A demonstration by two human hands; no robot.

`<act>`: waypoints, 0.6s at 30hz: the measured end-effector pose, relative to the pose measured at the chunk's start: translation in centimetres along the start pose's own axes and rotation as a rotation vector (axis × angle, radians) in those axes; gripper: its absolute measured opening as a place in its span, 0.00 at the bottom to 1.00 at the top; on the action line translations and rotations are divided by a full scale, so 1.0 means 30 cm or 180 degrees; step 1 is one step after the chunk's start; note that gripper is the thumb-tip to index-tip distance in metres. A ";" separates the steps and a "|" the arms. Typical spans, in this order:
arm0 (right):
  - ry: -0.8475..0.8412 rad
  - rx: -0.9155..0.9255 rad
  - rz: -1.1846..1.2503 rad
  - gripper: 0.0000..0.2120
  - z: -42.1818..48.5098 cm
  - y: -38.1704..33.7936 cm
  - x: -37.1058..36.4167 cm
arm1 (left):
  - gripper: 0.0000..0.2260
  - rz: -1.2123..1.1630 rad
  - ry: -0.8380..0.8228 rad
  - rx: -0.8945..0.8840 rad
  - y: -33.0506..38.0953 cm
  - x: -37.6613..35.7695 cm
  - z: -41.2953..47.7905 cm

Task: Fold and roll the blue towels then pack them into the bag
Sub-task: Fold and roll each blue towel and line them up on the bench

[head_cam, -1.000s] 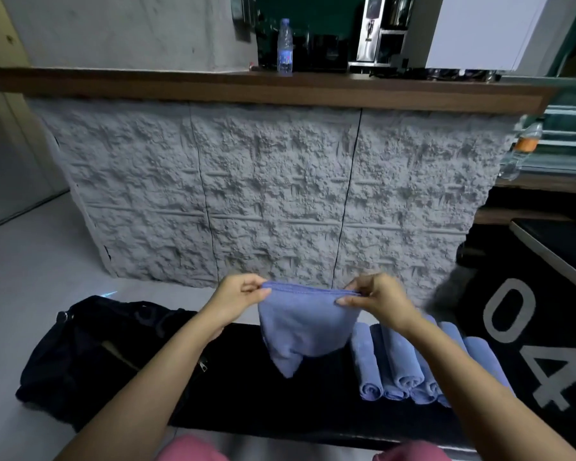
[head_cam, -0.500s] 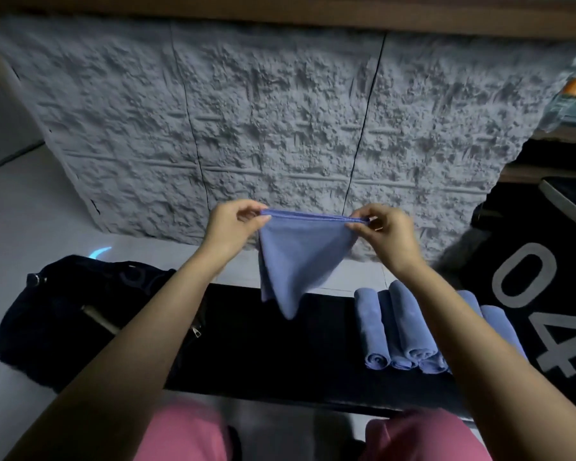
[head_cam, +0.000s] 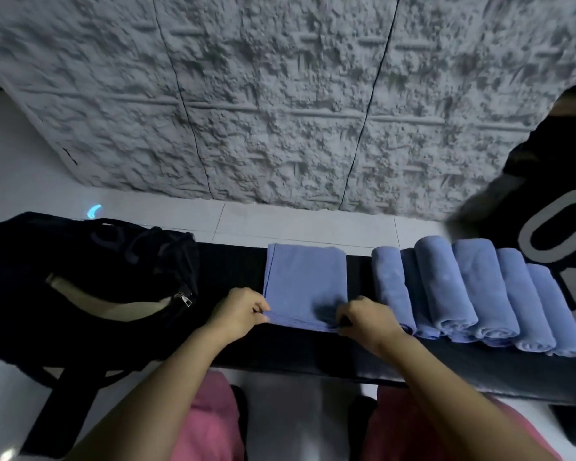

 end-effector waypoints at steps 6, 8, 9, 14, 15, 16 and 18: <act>-0.0499 -0.0466 0.0990 0.09 0.061 0.033 -0.104 | 0.07 -0.0115 -0.0124 0.0455 -0.094 -0.037 0.020; -0.0536 -0.0635 0.1303 0.09 0.071 0.051 -0.123 | 0.05 -0.0161 -0.0138 0.0551 -0.108 -0.047 0.022; -0.0522 -0.0659 0.1353 0.10 0.073 0.056 -0.126 | 0.05 -0.0139 -0.0132 0.0567 -0.112 -0.051 0.024; 0.0345 -0.0007 0.0291 0.10 0.040 0.000 -0.088 | 0.07 0.0652 0.0009 -0.0096 -0.053 -0.055 0.031; 0.0725 0.0334 0.0037 0.09 0.021 -0.035 -0.074 | 0.05 0.0851 -0.0006 -0.0310 -0.031 -0.060 0.030; 0.0970 0.0621 -0.0211 0.10 0.001 -0.065 -0.071 | 0.03 0.1034 -0.0054 -0.0461 -0.012 -0.066 0.028; 0.1215 0.0914 -0.0561 0.13 -0.029 -0.096 -0.087 | 0.04 0.1305 -0.0149 -0.0637 0.009 -0.078 0.023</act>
Point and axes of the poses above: each hand's wrist, its own z-axis towards the middle knuckle, its own x-axis out of the back of the hand, y = z × x, the point moved 7 cm from there along z, towards the middle knuckle, and after that the axes turned 8 degrees about -x, right-handed, at the moved point
